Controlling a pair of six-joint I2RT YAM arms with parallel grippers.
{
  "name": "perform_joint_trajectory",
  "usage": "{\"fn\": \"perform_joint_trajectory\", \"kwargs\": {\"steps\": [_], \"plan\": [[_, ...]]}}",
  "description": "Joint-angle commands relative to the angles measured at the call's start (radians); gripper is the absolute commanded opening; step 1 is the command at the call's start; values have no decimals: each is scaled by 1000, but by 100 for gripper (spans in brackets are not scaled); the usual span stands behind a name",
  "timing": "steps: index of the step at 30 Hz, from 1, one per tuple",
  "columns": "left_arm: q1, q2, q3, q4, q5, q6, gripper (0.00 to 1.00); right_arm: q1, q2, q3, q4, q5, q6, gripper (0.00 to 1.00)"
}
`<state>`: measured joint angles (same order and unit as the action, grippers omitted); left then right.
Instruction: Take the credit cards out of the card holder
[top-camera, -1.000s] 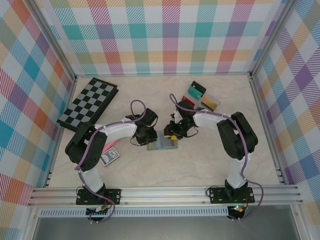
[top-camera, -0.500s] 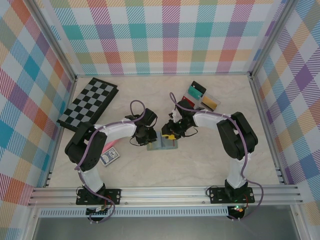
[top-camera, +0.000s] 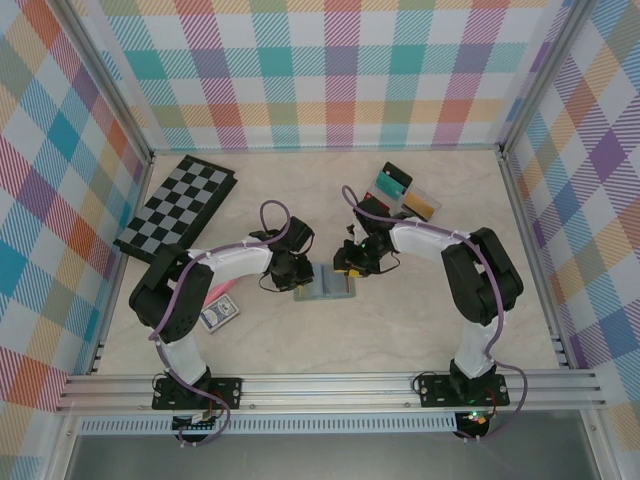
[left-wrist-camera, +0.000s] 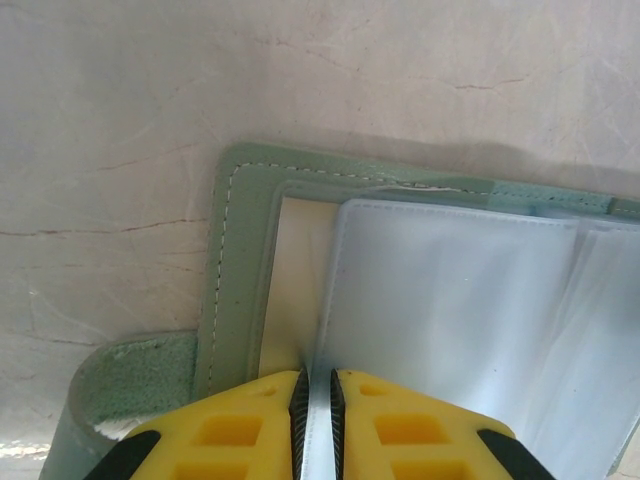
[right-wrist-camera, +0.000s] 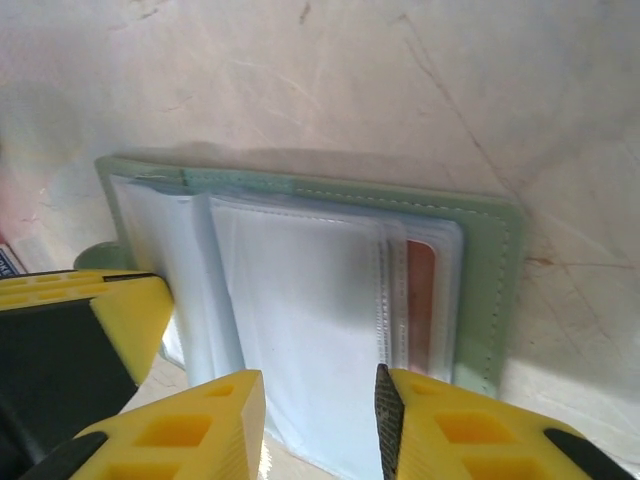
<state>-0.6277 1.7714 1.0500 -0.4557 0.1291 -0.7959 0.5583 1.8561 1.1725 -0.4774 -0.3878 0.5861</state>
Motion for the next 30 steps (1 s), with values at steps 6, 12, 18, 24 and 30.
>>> {"fn": "perform_joint_trajectory", "kwargs": {"steps": [6, 12, 18, 24, 30], "plan": [[17, -1, -30, -21, -16, 9, 18, 9, 54, 40, -41, -10, -22, 35], [17, -1, -34, -17, -11, 7, 18, 11, 60, 33, -9, -68, -27, 26], [17, -5, -36, -18, -11, 7, 18, 11, 42, 31, 9, -90, -27, 23], [19, -17, -36, -24, -16, 8, 18, 11, 35, 18, 66, -178, -17, 25], [21, -49, -26, -53, -31, 20, 18, 11, 4, 4, 128, -267, -4, 25]]}}
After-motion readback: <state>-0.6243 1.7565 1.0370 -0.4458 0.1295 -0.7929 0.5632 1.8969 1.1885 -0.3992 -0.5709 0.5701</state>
